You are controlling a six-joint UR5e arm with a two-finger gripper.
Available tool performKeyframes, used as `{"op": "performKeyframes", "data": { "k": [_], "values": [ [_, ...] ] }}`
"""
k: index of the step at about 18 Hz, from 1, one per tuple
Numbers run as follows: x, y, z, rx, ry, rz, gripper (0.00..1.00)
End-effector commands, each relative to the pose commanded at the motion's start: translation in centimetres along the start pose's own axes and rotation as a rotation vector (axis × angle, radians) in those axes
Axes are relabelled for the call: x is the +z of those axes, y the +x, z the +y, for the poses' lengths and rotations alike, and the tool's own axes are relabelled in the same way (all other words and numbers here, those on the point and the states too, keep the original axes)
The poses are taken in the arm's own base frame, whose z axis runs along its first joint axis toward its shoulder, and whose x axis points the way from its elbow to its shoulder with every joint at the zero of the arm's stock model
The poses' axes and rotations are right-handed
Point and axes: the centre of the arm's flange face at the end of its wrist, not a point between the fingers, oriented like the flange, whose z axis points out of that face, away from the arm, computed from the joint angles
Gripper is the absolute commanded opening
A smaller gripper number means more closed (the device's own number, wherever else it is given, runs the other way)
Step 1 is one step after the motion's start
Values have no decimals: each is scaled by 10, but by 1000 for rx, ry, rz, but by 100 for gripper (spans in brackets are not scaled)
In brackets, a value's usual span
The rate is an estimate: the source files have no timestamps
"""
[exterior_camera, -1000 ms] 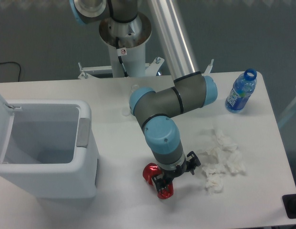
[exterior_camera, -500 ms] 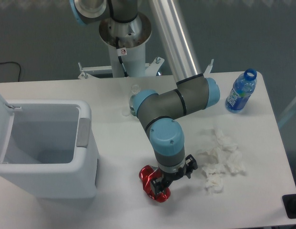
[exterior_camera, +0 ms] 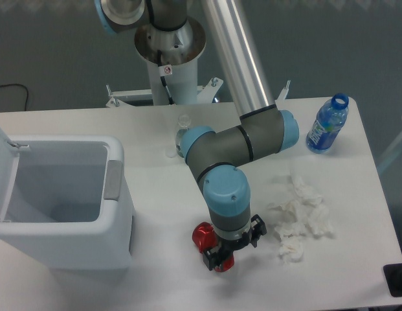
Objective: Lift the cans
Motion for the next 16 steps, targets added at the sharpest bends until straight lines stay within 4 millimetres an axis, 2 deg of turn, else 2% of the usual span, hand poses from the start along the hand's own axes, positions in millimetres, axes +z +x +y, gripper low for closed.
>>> {"op": "performKeyframes", "data": {
  "k": [3,8,11,16],
  "values": [
    [9,10,-5,9,3,3,100],
    [11,17,-8,14,19,15,100],
    [17,16,-4,16,5,11,100],
    [14,15,-2,25,6,5,100]
  ]
}}
